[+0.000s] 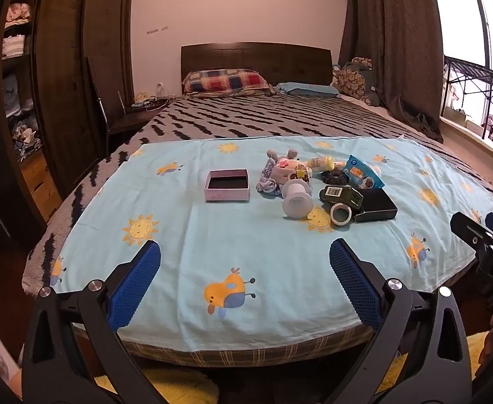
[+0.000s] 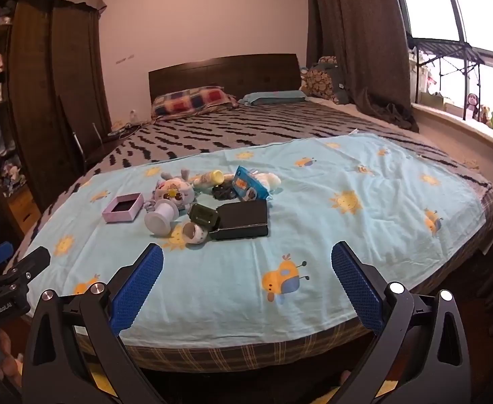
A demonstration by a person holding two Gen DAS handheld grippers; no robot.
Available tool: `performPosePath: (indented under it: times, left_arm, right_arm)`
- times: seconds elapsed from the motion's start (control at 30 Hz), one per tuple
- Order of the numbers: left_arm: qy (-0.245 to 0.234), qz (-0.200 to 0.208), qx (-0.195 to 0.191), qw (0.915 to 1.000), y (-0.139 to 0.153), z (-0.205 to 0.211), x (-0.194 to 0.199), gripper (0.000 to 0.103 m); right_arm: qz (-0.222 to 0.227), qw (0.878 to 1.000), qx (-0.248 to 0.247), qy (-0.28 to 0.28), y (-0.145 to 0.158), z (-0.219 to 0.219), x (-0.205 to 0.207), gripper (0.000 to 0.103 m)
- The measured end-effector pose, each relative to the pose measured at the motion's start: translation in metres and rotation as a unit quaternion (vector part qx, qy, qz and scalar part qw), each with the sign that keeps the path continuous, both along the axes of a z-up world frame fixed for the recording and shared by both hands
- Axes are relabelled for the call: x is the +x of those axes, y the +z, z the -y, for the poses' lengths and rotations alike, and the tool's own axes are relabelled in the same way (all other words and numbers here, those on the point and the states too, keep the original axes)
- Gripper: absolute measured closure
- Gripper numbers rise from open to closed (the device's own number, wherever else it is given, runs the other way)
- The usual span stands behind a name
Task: Collect trash
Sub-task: 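Move both grippers toward the cluster of items on the sheet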
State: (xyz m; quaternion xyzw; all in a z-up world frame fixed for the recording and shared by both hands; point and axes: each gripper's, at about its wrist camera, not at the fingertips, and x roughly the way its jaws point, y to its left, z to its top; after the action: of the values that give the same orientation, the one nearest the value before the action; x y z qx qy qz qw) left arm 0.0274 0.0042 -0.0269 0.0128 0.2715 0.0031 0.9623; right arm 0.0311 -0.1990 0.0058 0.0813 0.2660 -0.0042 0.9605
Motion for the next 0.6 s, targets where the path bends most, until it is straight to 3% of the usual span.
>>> performPosePath:
  times: [0.27, 0.4, 0.5, 0.6]
  left_arm:
    - [-0.012, -0.023, 0.017, 0.9995, -0.020, 0.006, 0.031, 0.008]
    - [-0.020, -0.042, 0.030, 0.9985, -0.033, 0.010, 0.052, 0.008]
    - [-0.022, -0.052, 0.016, 0.9983, -0.042, 0.009, 0.068, 0.008]
    - [-0.031, -0.068, 0.006, 0.9971, -0.051, 0.010, 0.086, 0.008]
  right_arm:
    - [-0.018, 1.000, -0.017, 0.009, -0.029, -0.006, 0.039, 0.003]
    - [-0.048, 0.998, -0.035, 0.002, -0.054, -0.008, 0.072, 0.003]
    - [-0.076, 0.997, -0.012, 0.015, -0.073, -0.004, 0.092, 0.003]
    - [-0.093, 0.995, -0.019, 0.020, -0.087, -0.005, 0.108, 0.003]
